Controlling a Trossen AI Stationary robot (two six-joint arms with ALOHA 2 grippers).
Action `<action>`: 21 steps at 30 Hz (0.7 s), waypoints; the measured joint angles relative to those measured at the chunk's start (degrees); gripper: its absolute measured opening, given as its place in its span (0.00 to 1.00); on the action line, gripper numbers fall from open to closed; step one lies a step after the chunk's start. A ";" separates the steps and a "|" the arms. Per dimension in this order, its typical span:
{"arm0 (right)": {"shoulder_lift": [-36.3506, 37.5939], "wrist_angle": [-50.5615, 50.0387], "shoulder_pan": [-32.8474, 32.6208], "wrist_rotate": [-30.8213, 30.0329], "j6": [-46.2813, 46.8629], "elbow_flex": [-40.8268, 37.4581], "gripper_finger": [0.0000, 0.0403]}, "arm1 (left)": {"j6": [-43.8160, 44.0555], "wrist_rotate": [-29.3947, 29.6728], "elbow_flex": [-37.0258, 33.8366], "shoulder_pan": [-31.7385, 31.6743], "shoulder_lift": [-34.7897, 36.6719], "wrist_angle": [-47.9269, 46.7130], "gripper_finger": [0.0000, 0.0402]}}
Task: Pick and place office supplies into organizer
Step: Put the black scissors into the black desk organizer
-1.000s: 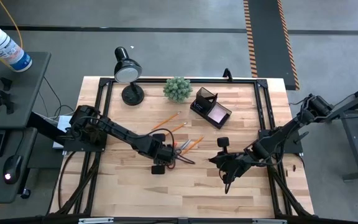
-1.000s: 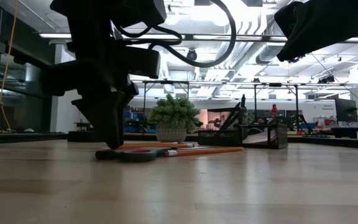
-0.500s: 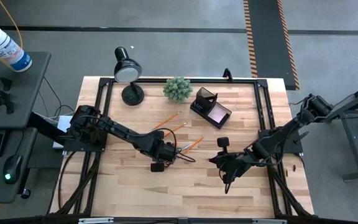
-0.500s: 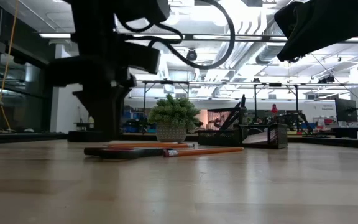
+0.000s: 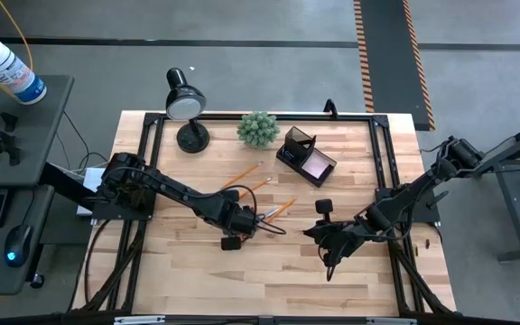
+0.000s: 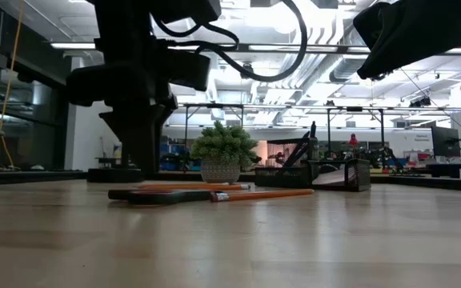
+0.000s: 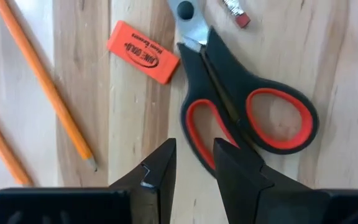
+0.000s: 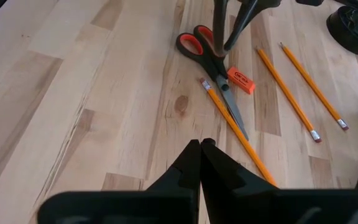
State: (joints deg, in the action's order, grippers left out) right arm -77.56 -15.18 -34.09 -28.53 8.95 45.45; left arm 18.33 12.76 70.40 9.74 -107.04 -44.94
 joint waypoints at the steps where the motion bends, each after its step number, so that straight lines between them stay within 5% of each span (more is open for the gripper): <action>1: 0.00 0.00 0.00 0.04 0.00 0.00 0.00 | 0.03 -0.22 -0.08 0.00 0.00 0.36 0.24; 21: 0.00 0.42 -0.02 0.02 0.02 0.00 0.00 | -0.02 1.87 -0.08 -0.03 -0.29 0.75 0.24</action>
State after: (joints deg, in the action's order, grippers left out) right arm -77.56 -14.76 -34.11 -28.51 8.97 45.45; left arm 18.32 14.63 70.32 9.71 -107.33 -44.19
